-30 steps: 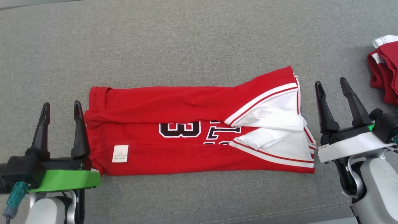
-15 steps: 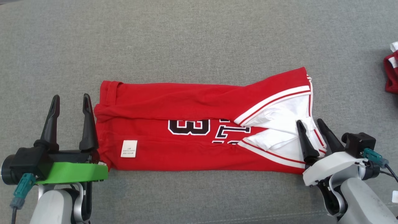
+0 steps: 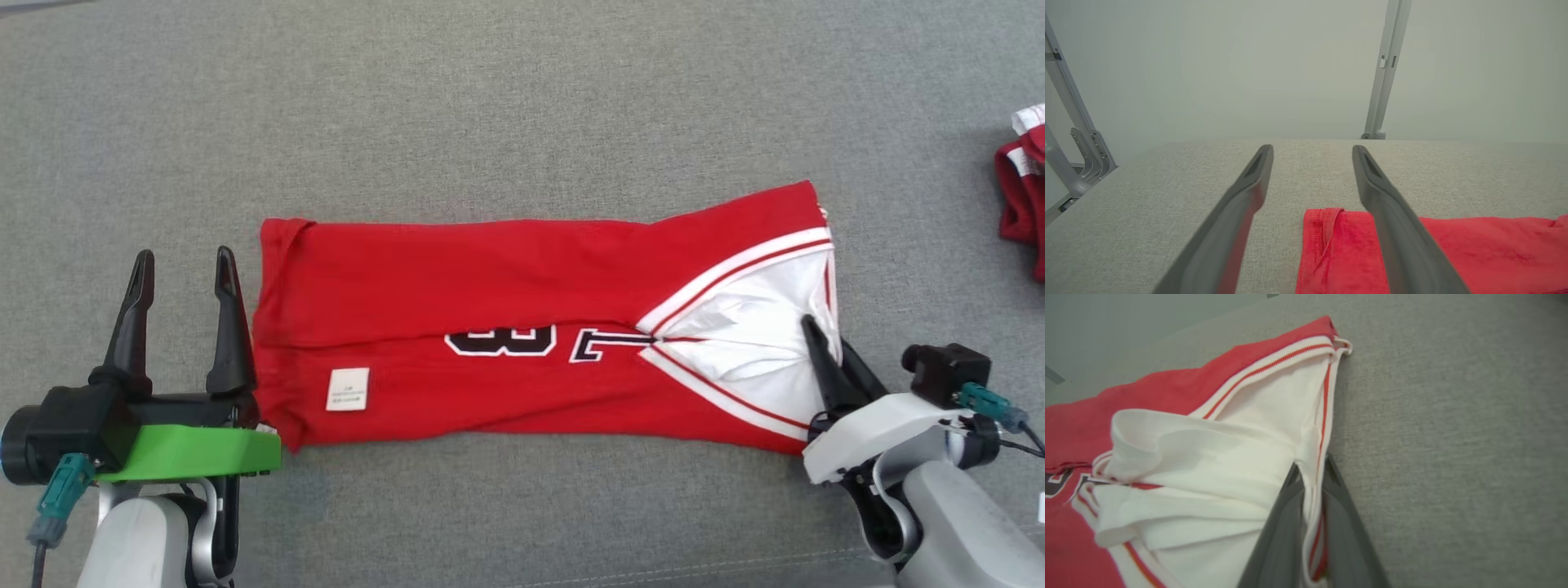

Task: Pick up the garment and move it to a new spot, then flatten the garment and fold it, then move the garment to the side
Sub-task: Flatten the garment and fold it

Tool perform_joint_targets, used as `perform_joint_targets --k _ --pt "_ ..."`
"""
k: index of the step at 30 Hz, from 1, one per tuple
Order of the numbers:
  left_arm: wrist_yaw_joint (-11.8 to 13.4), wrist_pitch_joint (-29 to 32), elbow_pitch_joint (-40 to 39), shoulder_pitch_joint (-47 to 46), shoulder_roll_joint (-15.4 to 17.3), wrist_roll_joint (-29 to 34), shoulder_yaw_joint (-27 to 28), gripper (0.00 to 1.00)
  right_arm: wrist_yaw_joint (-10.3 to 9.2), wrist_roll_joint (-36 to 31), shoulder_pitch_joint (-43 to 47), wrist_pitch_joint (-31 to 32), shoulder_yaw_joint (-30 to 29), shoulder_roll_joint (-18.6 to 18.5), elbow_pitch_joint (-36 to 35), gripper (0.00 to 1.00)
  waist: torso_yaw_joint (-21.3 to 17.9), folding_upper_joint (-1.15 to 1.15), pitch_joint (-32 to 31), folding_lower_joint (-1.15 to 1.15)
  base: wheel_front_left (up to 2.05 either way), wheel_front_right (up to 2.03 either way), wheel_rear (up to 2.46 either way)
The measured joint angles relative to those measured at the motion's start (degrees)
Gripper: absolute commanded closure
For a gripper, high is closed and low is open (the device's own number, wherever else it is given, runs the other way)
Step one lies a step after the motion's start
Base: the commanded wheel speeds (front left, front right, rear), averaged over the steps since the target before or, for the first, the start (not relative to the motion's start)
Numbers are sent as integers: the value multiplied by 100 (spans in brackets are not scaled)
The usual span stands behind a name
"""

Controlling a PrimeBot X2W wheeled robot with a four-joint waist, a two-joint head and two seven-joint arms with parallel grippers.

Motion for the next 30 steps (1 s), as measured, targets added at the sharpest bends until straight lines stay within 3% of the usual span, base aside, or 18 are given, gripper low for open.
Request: perform_joint_targets --k 13,23,30 --pt "-11 -7 -107 5 41 35 52 0 -8 -303 21 21 -980 -839 -58 100 -302 0 -52 0 0 0 0" --pt "52 31 -176 25 112 32 71 0 -13 -364 -395 29 123 -697 -858 100 -500 0 -104 0 0 0 0" --pt "68 104 -276 22 166 33 51 0 -13 -405 -665 398 1137 -168 -1834 100 -571 0 -165 0 0 0 0"
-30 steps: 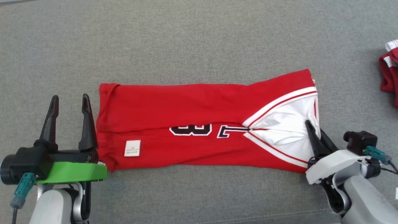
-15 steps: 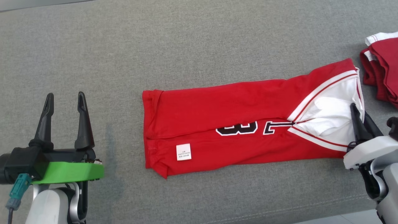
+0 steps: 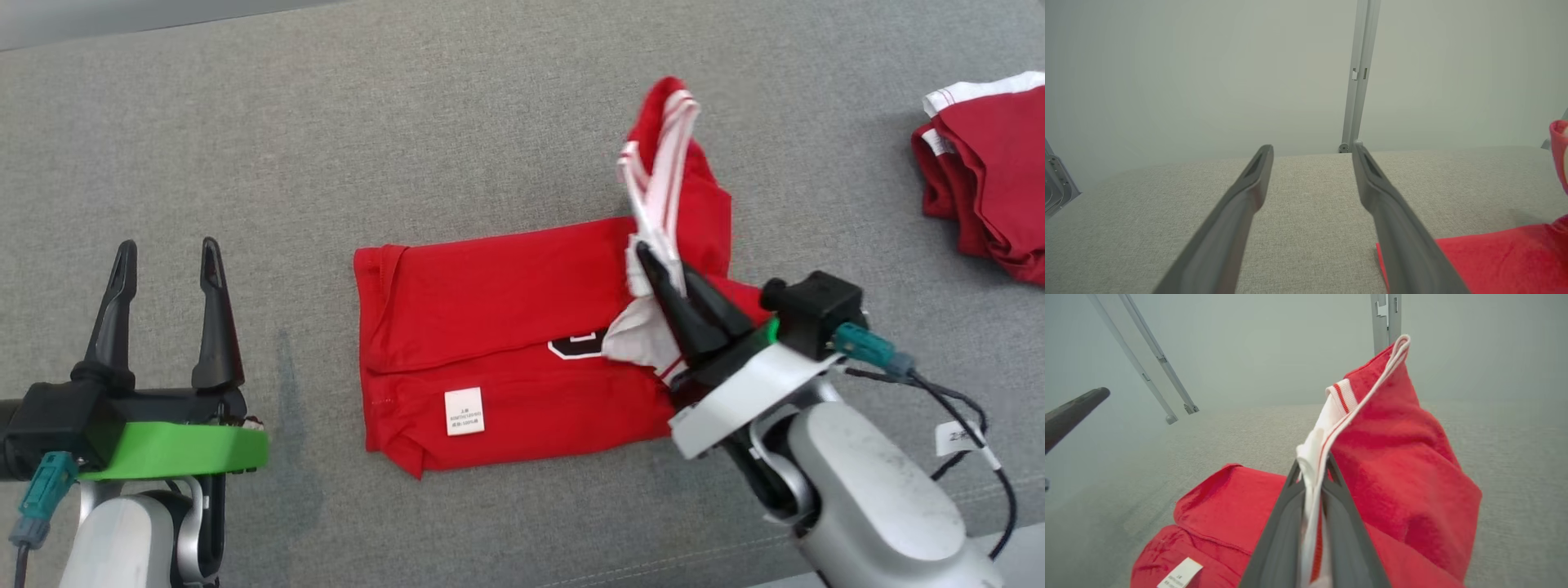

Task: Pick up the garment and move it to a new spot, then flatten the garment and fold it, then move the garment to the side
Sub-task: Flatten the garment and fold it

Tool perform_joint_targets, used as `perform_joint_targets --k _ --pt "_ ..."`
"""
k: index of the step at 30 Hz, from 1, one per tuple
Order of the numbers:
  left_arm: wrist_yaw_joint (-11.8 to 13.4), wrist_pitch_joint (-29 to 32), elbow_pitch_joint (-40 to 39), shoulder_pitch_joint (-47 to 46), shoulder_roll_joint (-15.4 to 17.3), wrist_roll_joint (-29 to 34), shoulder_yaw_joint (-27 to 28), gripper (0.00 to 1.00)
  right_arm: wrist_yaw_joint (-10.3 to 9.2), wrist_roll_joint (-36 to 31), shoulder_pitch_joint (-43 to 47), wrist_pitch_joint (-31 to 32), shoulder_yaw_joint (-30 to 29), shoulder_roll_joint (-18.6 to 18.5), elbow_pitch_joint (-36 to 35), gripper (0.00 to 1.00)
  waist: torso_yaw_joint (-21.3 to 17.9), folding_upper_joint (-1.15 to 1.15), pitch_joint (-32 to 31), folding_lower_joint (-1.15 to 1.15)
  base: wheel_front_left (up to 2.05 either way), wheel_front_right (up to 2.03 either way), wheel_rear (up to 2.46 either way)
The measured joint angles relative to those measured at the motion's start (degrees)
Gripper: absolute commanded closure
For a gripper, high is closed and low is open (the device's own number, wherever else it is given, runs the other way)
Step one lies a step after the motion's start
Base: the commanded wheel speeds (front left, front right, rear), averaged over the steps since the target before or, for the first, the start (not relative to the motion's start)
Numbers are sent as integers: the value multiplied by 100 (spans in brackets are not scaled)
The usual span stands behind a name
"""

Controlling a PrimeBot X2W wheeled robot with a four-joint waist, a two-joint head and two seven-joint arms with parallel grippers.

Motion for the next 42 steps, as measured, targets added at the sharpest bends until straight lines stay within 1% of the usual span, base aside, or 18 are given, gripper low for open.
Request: perform_joint_targets --k 1,2,5,7,12,16,18,19,20,21,25,32,36,39,42 --pt "-1 24 -2 -5 4 0 -34 0 -1 3 -57 90 276 287 -174 100 21 0 10 0 0 0 0" --pt "-2 24 -1 -10 5 0 -51 0 0 15 -92 102 399 442 -243 100 37 0 18 0 0 0 0" --pt "-8 24 15 -30 -3 -1 -92 0 -1 81 -202 144 795 868 -281 100 102 0 54 0 0 0 0" --pt "-10 23 41 -61 -24 -2 -138 0 0 109 -260 115 1012 1055 -170 100 164 0 81 0 0 0 0" --pt "-10 -3 121 -119 -102 -20 -204 0 -1 301 -318 -44 1510 1294 377 100 332 0 168 0 0 0 0" --pt "-16 -26 193 -176 -136 -20 -238 0 -1 408 -432 -227 1661 1325 831 100 446 0 258 0 0 0 0" --pt "-27 -31 233 -197 -155 -27 -245 0 -1 535 -484 -290 1703 1327 926 100 486 0 302 0 0 0 0" --pt "-33 -35 253 -219 -159 -26 -248 0 -1 660 -497 -311 1752 1326 934 63 500 0 322 0 0 0 0" --pt "-33 -36 260 -238 -160 -26 -247 0 -1 719 -514 -333 1809 1327 935 18 510 0 342 0 0 0 0" --pt "-33 -42 266 -241 -160 -26 -245 0 -1 740 -549 -336 1876 1327 929 0 515 0 358 0 0 0 0" --pt "-32 -76 313 -241 -160 -26 -236 0 -1 856 -617 -359 2033 1332 655 0 471 0 372 0 0 0 0" --pt "-31 -80 352 -293 -158 -16 -236 0 -1 678 -596 -368 1762 1337 -412 0 373 0 342 0 0 0 0" --pt "-7 -85 350 -291 -148 2 -211 0 -1 343 -440 -369 1217 1343 -927 0 324 0 305 0 0 0 0" --pt "32 -86 346 -281 -142 1 -183 0 -1 20 -243 -369 613 1332 -1121 0 293 0 276 0 0 0 0" --pt "63 -86 327 -246 -137 0 -143 0 -1 -213 -35 -369 -91 1201 -1263 0 267 0 245 0 0 0 0"
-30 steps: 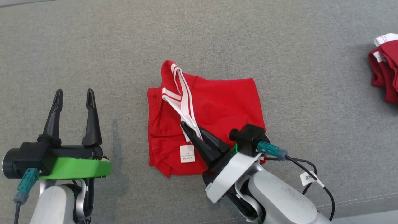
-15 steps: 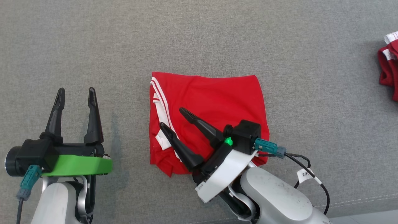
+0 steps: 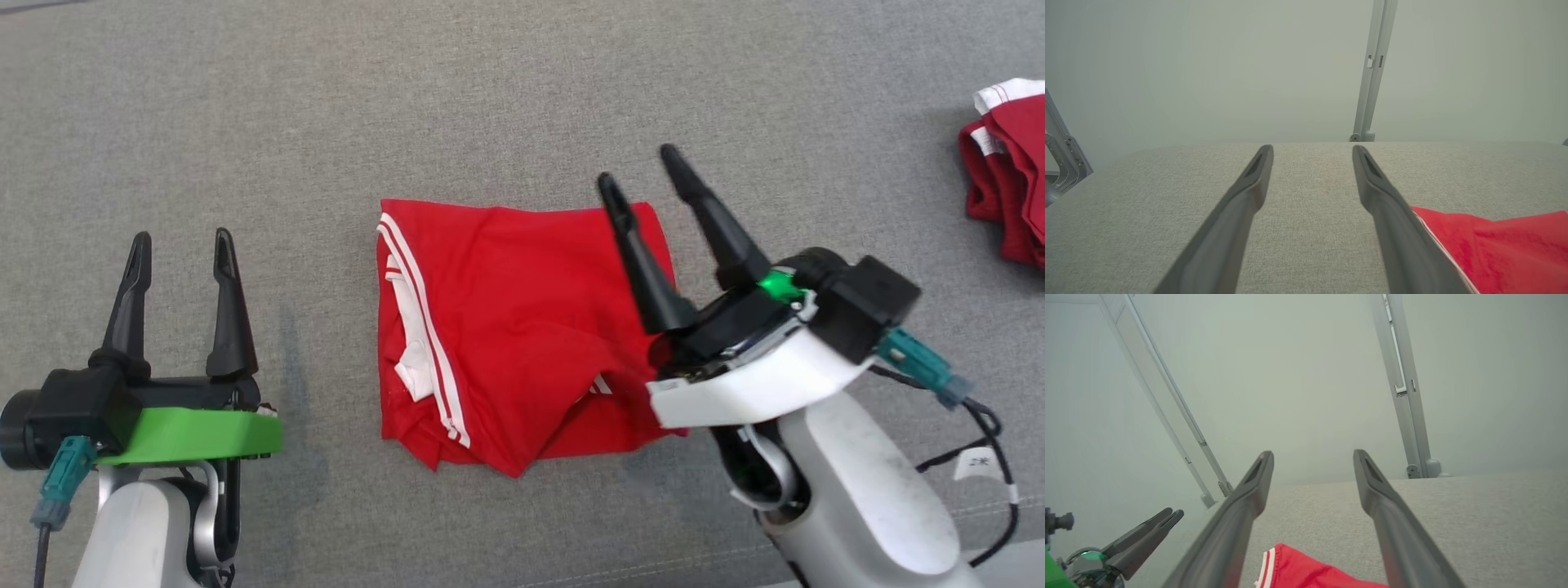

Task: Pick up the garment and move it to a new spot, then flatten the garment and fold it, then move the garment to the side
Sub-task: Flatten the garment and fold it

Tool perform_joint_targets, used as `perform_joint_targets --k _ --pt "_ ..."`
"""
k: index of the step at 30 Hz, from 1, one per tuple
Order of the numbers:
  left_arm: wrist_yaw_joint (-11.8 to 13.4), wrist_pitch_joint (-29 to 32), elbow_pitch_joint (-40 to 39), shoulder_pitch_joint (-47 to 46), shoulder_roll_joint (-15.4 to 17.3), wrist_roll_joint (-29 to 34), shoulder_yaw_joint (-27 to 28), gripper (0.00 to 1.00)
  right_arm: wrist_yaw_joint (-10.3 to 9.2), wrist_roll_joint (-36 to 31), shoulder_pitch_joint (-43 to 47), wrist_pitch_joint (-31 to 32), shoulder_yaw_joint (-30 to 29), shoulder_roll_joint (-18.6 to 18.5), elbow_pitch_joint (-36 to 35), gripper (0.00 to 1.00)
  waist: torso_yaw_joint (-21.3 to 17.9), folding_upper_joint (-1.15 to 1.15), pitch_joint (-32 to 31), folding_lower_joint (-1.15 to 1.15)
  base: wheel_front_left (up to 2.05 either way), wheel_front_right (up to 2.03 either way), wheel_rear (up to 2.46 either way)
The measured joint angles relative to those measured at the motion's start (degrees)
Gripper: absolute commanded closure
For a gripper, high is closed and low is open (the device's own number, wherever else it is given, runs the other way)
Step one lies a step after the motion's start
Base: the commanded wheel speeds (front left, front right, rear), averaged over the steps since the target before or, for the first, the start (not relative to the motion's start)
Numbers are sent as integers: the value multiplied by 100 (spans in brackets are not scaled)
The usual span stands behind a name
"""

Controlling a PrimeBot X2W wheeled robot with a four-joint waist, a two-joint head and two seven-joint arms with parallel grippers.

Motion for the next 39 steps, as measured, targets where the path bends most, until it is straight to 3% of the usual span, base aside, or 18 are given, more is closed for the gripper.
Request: perform_joint_targets --k 7,10,20,28,29,30,31,35,39 --pt "103 -2 -77 149 31 -10 120 0 0 -456 555 0 -1428 -513 -37 0 -71 0 -93 0 0 0 0" --pt "116 -2 -99 179 46 -25 144 0 0 -534 764 1 -1686 -733 99 0 -92 0 -131 0 0 0 0" --pt "174 27 -211 285 77 -25 93 0 0 -494 879 1 -1873 -833 353 0 -108 0 -209 0 0 0 0" --pt "181 58 -259 313 107 -26 41 0 0 -485 872 1 -1704 -972 542 0 -83 0 -234 0 0 0 0" --pt "181 58 -259 311 111 -26 37 0 0 -465 845 0 -1650 -990 567 29 -79 0 -226 0 0 0 0" --pt "181 58 -259 309 111 -27 33 0 0 -439 809 1 -1572 -1010 593 87 -74 0 -216 0 0 0 0" --pt "181 58 -259 306 112 -35 30 0 0 -436 762 26 -1474 -1027 616 100 -68 0 -203 0 0 0 0" --pt "181 58 -268 290 116 -44 21 0 0 -403 611 55 -1147 -1092 655 100 -48 0 -148 0 0 0 0" --pt "182 56 -266 214 113 -57 0 0 1 -291 294 94 -372 -1135 760 100 -5 0 -73 0 0 0 0"
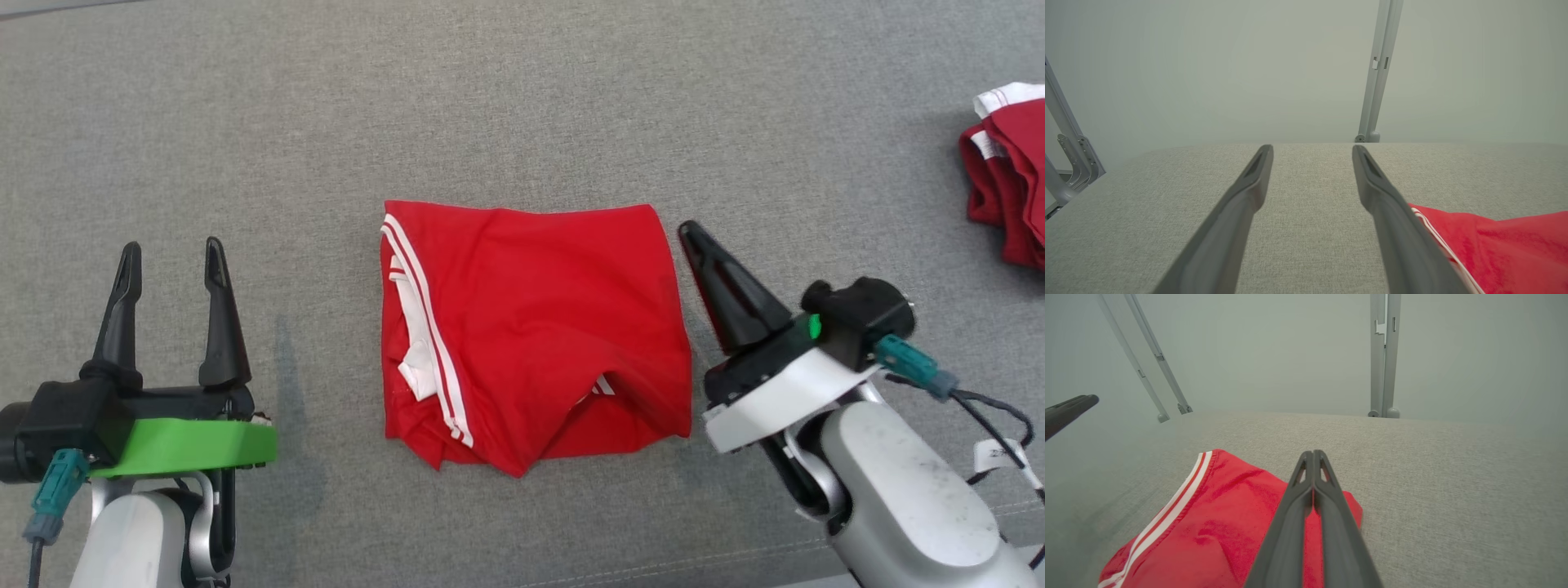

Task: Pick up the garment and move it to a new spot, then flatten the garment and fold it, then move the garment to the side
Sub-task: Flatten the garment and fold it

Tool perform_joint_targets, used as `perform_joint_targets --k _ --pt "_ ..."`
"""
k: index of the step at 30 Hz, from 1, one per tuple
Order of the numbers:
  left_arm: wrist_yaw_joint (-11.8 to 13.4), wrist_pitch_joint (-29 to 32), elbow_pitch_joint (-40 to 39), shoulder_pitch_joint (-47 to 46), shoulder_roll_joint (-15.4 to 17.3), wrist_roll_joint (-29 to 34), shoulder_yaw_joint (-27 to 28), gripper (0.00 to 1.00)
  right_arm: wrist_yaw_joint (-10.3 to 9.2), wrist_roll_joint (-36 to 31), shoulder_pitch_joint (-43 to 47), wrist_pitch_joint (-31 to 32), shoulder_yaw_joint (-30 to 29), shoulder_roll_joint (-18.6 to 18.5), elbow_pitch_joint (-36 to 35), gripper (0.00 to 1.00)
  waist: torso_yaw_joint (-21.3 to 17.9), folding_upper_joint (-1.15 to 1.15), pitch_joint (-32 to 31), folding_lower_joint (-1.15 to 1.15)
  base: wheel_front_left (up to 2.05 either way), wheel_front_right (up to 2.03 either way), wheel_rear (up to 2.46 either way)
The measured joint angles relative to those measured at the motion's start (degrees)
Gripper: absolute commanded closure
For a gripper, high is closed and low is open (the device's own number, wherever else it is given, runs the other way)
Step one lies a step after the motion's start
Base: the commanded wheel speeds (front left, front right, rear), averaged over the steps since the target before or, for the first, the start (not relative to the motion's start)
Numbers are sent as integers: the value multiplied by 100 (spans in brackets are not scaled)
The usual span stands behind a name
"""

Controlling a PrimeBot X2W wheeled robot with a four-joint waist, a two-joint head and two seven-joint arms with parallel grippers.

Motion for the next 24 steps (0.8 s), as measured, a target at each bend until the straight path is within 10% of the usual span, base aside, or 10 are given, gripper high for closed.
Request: perform_joint_targets --k 10,24 --pt "-22 -45 135 -163 -83 -4 -93 0 1 589 -712 109 2131 -86 824 100 196 0 120 0 0 0 0" --pt "-78 -57 260 -208 -118 -10 -119 0 -1 1423 -1045 -9 3669 -66 1763 100 233 0 221 0 0 0 0"
